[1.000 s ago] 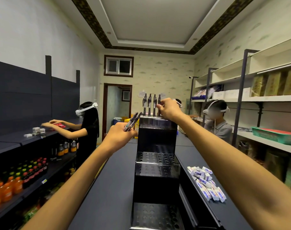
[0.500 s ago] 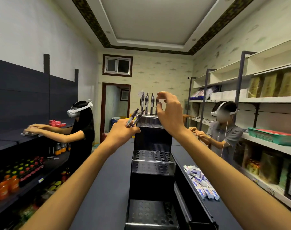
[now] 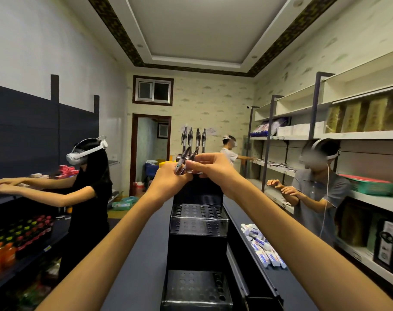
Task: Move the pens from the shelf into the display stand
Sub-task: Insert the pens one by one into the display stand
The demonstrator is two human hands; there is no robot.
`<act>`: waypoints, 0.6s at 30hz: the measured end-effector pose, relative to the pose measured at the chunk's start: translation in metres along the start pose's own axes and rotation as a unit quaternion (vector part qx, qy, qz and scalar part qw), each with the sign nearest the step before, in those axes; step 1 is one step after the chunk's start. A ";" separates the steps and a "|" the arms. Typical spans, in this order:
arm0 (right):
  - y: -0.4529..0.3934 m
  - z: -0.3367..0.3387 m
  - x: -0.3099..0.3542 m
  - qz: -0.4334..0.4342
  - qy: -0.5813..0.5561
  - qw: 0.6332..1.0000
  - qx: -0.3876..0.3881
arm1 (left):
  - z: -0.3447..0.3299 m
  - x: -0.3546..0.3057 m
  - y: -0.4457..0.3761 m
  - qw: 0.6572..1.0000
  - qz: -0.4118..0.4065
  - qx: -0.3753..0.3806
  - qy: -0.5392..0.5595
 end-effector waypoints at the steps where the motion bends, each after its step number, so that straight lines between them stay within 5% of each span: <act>1: 0.000 -0.001 -0.002 0.000 0.000 1.000 -0.002 | 0.000 0.000 0.000 1.000 -0.002 0.000 -0.003; 9: 0.000 -0.007 -0.008 -0.017 -0.074 0.996 -0.040 | 0.007 0.011 -0.004 0.998 0.055 -0.028 -0.025; 13: -0.009 0.032 0.004 -0.007 -0.149 0.979 -0.141 | 0.016 0.025 0.002 0.991 0.083 -0.029 -0.096; 18: -0.023 0.080 0.027 0.051 0.013 0.975 -0.218 | 0.023 0.039 0.008 0.992 0.097 -0.013 -0.074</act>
Point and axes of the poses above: each hand's wrist, its own y-axis away from the middle knuckle, its own z-axis out of the back of the hand, x = y × z, the point moved 10 cm from there along -y, towards the middle knuckle, and after that the axes turned 1 degree about z, right-handed, at the moved point
